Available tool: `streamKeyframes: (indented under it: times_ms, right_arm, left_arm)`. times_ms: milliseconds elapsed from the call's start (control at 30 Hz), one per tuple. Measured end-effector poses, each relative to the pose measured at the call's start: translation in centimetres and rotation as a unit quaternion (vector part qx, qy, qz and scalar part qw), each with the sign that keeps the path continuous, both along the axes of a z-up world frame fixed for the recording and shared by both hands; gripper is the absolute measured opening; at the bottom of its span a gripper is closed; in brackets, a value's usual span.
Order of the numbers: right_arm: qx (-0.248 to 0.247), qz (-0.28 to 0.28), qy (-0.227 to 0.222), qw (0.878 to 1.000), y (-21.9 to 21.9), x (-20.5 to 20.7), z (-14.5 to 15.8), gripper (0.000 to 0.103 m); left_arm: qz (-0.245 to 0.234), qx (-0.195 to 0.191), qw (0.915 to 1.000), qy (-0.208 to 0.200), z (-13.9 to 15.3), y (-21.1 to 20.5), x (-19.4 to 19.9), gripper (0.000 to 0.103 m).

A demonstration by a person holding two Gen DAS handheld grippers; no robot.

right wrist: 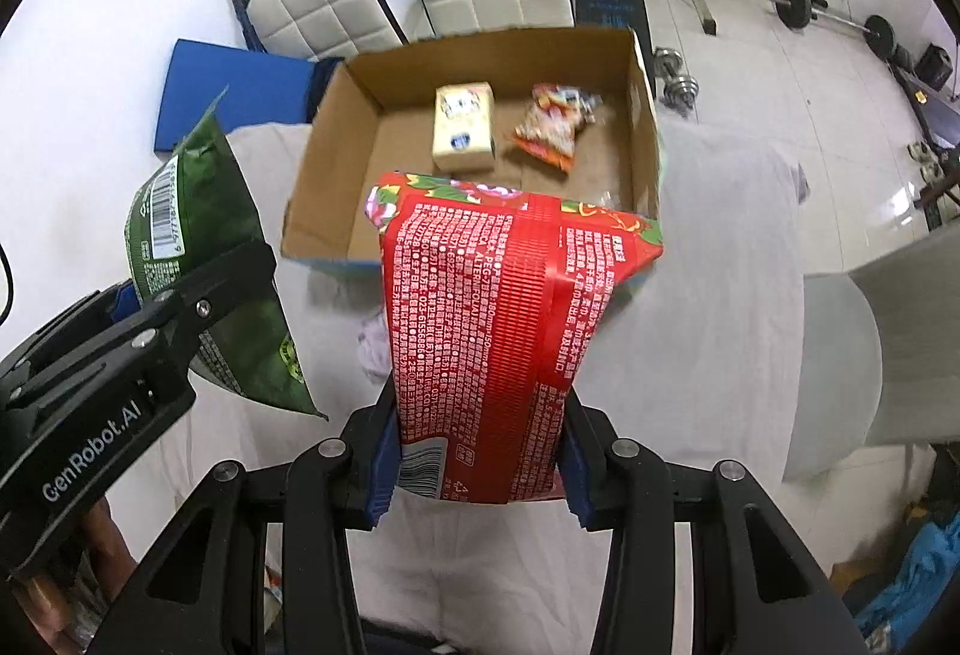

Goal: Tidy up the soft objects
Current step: 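Lift both bags into the box and release them beside the tissue pack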

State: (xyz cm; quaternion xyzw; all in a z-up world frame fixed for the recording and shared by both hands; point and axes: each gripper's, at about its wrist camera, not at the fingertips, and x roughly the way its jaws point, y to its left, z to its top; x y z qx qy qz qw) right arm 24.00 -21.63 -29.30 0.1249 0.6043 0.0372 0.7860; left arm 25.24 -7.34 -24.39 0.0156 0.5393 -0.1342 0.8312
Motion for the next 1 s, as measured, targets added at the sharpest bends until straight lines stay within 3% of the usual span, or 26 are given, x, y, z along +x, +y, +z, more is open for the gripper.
streamKeyframes:
  times_ms: [133,300,633,1000]
  right_arm:
    - [0.004,-0.005,-0.01,1.0,-0.3,2.6,0.5,0.047]
    - [0.0,-0.017,0.001,1.0,-1.2,6.9,-0.7,0.047]
    - [-0.012,-0.026,0.102,0.994,-2.0,15.3,-11.5,0.046]
    - [-0.059,-0.011,0.168,0.984,-1.0,19.3,-18.3,0.047]
  left_arm:
    - [0.002,0.006,1.0,-0.007,0.3,0.3,2.6,0.037]
    - [0.006,0.017,0.9997,0.017,-1.1,1.4,7.3,0.037]
    - [0.01,0.068,0.991,0.115,-9.3,2.4,16.9,0.037]
    - [0.012,0.116,0.9772,0.177,-16.7,1.7,24.4,0.037]
